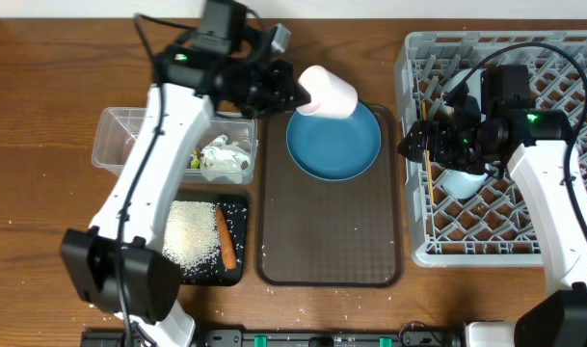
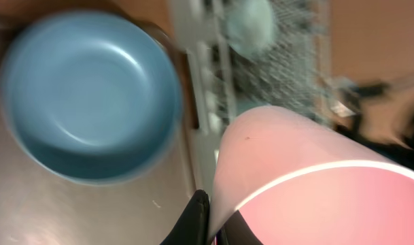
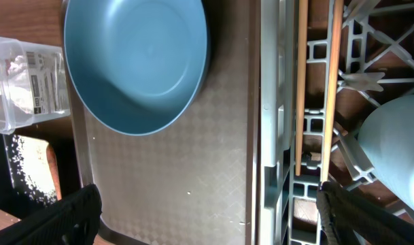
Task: Sort waste into correct bins and load items into the dishwasher rack
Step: 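Lift the pink cup off the blue plate with the left gripper, then hold the pink cup out right and grasp it with the right gripper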
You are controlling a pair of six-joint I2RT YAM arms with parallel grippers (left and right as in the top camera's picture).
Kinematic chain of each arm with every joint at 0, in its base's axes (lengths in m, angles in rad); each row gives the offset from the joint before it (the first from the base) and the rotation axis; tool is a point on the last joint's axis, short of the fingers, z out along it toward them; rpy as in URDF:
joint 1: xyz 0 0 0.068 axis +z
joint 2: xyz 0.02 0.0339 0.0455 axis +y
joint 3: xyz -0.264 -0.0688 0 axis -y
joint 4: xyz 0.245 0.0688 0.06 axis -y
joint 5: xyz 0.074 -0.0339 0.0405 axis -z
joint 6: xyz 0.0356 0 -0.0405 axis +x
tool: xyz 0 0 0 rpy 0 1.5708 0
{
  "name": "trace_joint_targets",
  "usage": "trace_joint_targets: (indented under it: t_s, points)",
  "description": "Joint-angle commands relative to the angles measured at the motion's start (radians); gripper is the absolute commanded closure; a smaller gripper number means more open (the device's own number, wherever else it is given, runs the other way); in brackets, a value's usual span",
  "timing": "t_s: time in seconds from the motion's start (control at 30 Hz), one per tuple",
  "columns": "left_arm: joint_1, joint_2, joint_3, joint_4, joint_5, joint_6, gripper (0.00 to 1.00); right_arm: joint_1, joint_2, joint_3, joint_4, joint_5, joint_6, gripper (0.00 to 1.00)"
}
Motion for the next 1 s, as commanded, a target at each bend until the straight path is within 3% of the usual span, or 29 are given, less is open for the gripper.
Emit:
trace_joint_targets:
  t_s: [0.0,0.23,0.33,0.47,0.7,0.77,0.97]
  points:
    - [0.026,0.019,0.003,-0.05,0.24,0.124,0.94,0.005,0.005,-0.005,0.002,-0.011,0.003,0.01]
    - [0.029,0.019,0.003,-0.145,0.315,0.208,0.94,0.005,0.005,-0.005,0.005,-0.019,0.01,0.01]
    - [0.03,0.019,0.003,-0.16,0.374,0.23,0.94,0.005,0.005,-0.005,-0.014,-0.042,0.087,0.01]
    - [0.03,0.019,0.003,-0.159,0.373,0.23,0.94,0.005,0.005,-0.005,-0.095,-0.194,0.225,0.01]
    - [0.041,0.018,0.003,-0.175,0.374,0.229,0.94,0.005,0.005,-0.005,-0.062,-0.418,0.156,0.01]
    - [0.056,0.018,0.003,-0.196,0.374,0.229,0.94,0.005,0.005,-0.005,-0.063,-0.493,0.076,0.01]
    - [0.103,0.018,0.003,-0.264,0.374,0.262,0.94,0.008,0.005,-0.005,-0.09,-0.907,-0.364,0.01]
